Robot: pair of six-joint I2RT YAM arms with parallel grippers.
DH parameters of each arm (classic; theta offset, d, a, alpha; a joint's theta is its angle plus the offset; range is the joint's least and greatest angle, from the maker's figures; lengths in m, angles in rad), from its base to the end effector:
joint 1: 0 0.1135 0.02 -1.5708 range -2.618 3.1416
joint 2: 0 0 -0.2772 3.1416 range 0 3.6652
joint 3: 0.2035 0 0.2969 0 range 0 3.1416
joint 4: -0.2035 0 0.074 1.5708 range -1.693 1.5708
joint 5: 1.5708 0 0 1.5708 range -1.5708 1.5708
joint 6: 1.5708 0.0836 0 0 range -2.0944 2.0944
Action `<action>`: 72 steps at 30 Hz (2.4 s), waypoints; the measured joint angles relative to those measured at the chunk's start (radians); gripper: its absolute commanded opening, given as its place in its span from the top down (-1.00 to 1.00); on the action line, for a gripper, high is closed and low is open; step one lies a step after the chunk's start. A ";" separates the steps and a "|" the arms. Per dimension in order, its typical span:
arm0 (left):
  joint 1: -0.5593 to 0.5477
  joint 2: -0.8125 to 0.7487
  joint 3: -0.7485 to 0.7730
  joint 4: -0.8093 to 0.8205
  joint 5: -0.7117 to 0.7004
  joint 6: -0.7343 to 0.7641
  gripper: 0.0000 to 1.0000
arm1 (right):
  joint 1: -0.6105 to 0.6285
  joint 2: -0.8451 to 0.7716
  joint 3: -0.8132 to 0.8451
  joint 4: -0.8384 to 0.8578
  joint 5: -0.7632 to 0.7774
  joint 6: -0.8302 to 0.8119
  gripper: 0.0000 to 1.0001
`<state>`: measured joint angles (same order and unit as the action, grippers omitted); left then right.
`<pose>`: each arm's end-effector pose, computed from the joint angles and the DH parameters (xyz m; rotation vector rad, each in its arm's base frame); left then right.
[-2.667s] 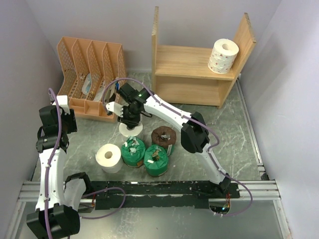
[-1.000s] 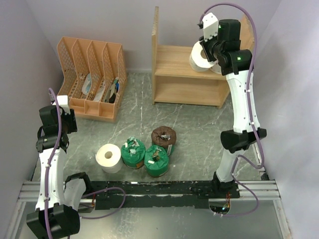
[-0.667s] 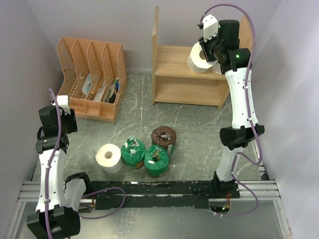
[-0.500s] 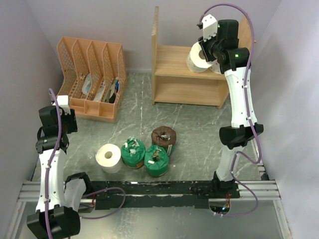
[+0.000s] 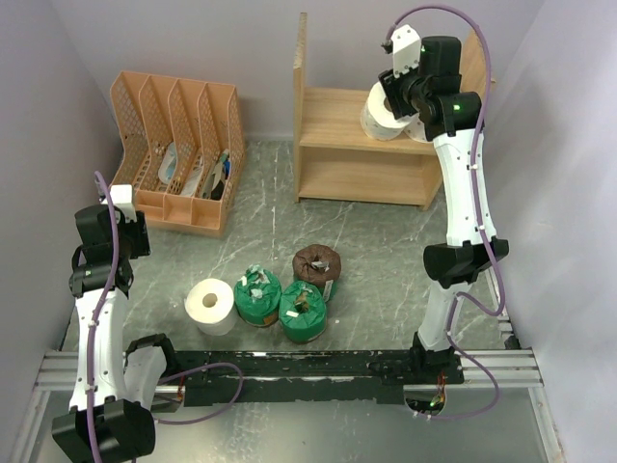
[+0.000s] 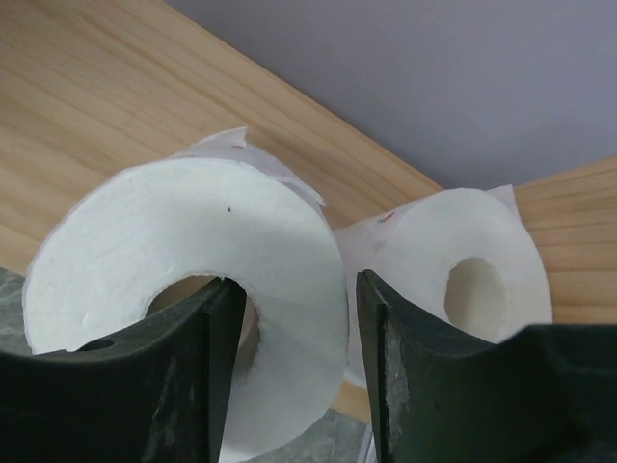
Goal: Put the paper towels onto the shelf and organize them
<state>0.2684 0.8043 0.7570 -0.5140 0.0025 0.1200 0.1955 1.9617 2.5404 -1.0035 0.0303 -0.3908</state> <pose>0.2454 0.0673 0.2755 -0.1572 2.1347 0.2256 0.4711 0.0907 0.5141 -0.5588 1.9190 -0.1559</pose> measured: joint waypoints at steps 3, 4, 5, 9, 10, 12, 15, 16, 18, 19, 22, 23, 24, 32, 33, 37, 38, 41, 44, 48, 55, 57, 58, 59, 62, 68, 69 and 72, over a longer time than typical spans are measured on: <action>0.000 0.000 0.000 0.000 0.000 0.000 -0.17 | 0.000 0.000 0.000 0.015 0.011 -0.004 -0.03; 0.000 0.000 0.000 0.000 0.000 0.000 -0.17 | 0.000 0.000 0.000 0.019 0.013 -0.006 -0.04; 0.000 0.000 0.000 0.000 0.000 0.000 -0.17 | 0.000 0.000 0.000 0.024 0.015 -0.007 -0.04; 0.000 0.000 0.000 0.000 0.000 0.000 -0.17 | 0.000 0.000 0.000 0.042 0.017 -0.010 -0.08; 0.000 0.000 0.000 0.000 0.000 0.000 -0.17 | 0.000 0.000 0.000 0.048 0.019 -0.011 -0.11; 0.000 0.000 0.000 0.000 0.000 0.000 -0.17 | 0.000 0.000 -0.001 0.068 0.024 -0.014 -0.13; 0.000 0.000 0.000 0.000 0.000 0.000 -0.17 | 0.000 0.000 -0.001 0.096 0.029 -0.021 -0.15; 0.000 0.000 0.000 0.000 0.000 0.000 -0.17 | 0.000 0.000 -0.001 0.103 0.030 -0.022 -0.15; 0.000 0.000 0.000 0.000 0.000 0.000 -0.17 | 0.000 0.000 -0.001 0.113 0.029 -0.026 -0.15; 0.000 0.000 0.000 0.000 0.000 0.000 -0.17 | 0.000 0.000 -0.003 0.117 0.029 -0.026 -0.15; 0.000 0.000 0.000 0.000 0.000 0.000 -0.17 | 0.000 -0.015 -0.043 0.148 0.024 -0.028 -0.16; 0.000 0.000 0.000 0.000 0.000 0.000 -0.17 | 0.000 -0.029 -0.076 0.164 0.016 -0.030 -0.16; 0.000 0.000 0.000 0.000 0.000 0.000 -0.17 | 0.000 -0.047 -0.116 0.187 0.009 -0.033 -0.16; 0.000 0.002 0.000 0.000 0.000 0.000 -0.14 | 0.006 -0.220 -0.219 0.155 -0.345 -0.083 -0.25; 0.000 0.002 0.000 0.000 0.000 0.000 -0.15 | 0.029 -0.249 -0.219 0.127 -0.401 -0.100 -0.25; 0.000 0.001 0.000 0.000 0.000 0.000 -0.15 | 0.202 -0.334 -0.233 0.076 -0.521 -0.142 -0.26; 0.000 0.000 0.000 0.000 0.000 0.000 -0.15 | 0.247 -0.347 -0.245 0.069 -0.542 -0.151 -0.26; 0.000 0.000 0.000 0.000 0.000 0.000 -0.16 | 0.367 -0.337 -0.275 0.041 -0.543 -0.179 -0.25; 0.000 0.000 0.000 0.000 -0.001 -0.001 -0.16 | 0.530 -0.285 -0.388 0.043 -0.526 -0.202 -0.24; 0.004 0.000 0.000 0.000 -0.002 -0.001 -0.17 | 0.700 -0.098 -0.467 0.034 -0.517 -0.212 -0.19; 0.009 0.000 0.000 0.000 -0.013 -0.003 -0.31 | 0.805 0.232 -0.348 0.003 -0.503 -0.191 -0.29; 0.016 -0.005 -0.003 0.006 -0.079 -0.017 -0.61 | 0.840 0.245 -0.347 0.000 -0.489 -0.189 -0.50; 0.024 -0.008 -0.004 0.008 -0.098 -0.021 -0.70 | 0.860 0.245 -0.344 -0.003 -0.488 -0.189 -0.94; 0.034 -0.019 -0.007 0.012 -0.150 -0.027 -0.78 | 0.882 0.246 -0.334 -0.008 -0.489 -0.186 -0.99; 0.076 -0.074 -0.012 0.014 -0.260 -0.050 -0.86 | 0.933 0.260 -0.276 -0.021 -0.514 -0.184 -1.00; 0.092 -0.172 -0.012 0.024 -0.383 -0.072 -0.85 | 1.014 0.276 -0.259 -0.019 -0.512 -0.183 -1.00; 0.095 -0.181 -0.012 0.027 -0.401 -0.076 -0.84 | 1.024 0.286 -0.259 -0.019 -0.509 -0.183 -1.00; 0.102 -0.196 -0.012 0.031 -0.436 -0.079 -0.83 | 1.044 0.330 -0.253 -0.020 -0.500 -0.185 -1.00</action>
<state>0.3702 0.6083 0.7452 -0.4828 -0.4332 0.0406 1.2396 2.2917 2.2871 -1.0233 -0.4698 -0.5755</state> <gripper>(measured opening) 0.923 0.999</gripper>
